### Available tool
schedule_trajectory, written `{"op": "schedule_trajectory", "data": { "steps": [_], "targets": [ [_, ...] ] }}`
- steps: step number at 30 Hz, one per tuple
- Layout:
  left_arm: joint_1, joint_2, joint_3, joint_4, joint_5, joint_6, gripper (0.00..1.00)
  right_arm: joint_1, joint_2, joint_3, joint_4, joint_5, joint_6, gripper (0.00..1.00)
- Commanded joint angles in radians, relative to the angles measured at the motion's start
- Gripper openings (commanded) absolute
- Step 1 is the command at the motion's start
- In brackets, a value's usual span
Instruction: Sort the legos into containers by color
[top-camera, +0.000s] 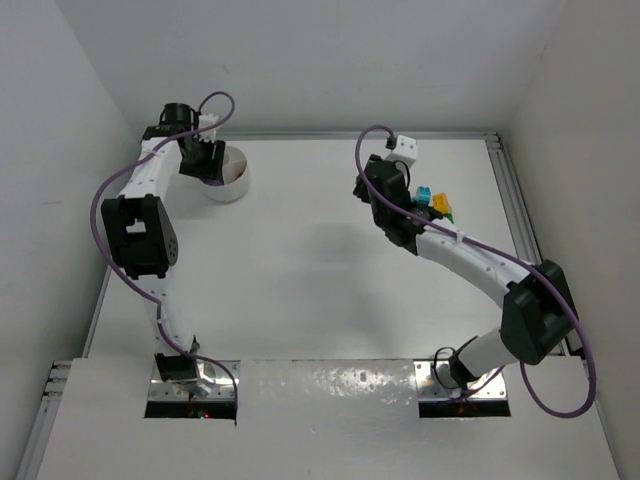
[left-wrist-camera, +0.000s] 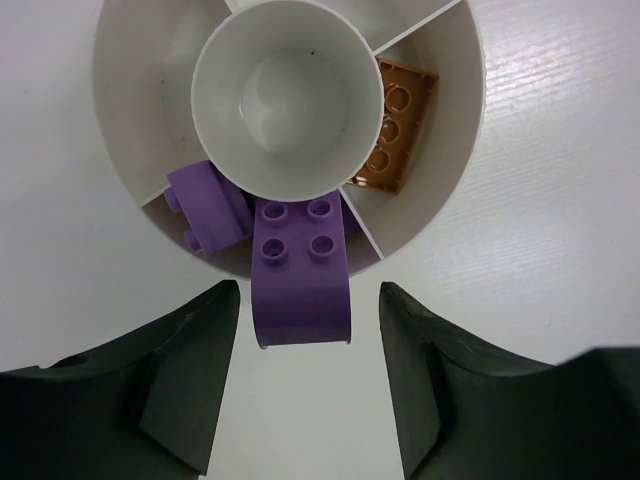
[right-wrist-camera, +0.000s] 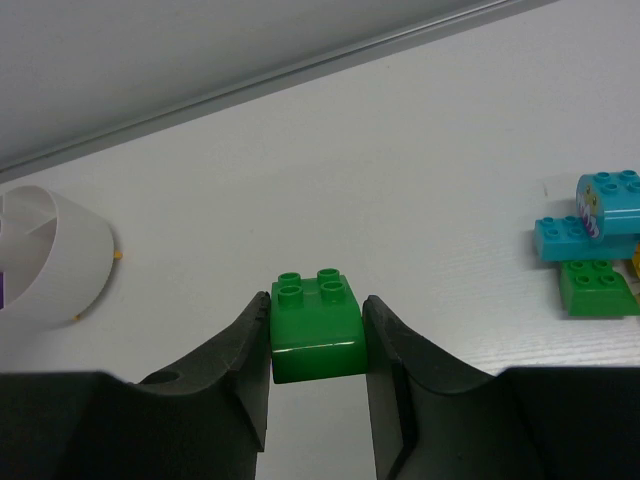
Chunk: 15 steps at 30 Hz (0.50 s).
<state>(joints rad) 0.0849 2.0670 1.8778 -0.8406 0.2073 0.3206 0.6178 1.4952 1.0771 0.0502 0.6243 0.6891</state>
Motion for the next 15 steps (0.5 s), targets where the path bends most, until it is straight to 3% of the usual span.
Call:
{"op": "schedule_trajectory", "data": {
  "steps": [1, 7, 11, 15],
  "targets": [
    [0.004, -0.002, 0.038, 0.015, -0.02, -0.011, 0.56, 0.005, -0.032, -0.005, 0.022, -0.008, -0.016, 0.0],
    [0.006, -0.016, 0.049, 0.025, -0.023, -0.02, 0.58, 0.005, -0.032, -0.005, 0.028, -0.032, -0.016, 0.0],
    [0.006, -0.021, 0.086, 0.008, -0.013, -0.028, 0.67, 0.007, -0.029, 0.001, 0.031, -0.061, -0.036, 0.0],
    [0.004, -0.036, 0.121, 0.001, -0.008, -0.04, 0.69, 0.008, -0.009, 0.024, 0.027, -0.148, -0.088, 0.0]
  ]
}}
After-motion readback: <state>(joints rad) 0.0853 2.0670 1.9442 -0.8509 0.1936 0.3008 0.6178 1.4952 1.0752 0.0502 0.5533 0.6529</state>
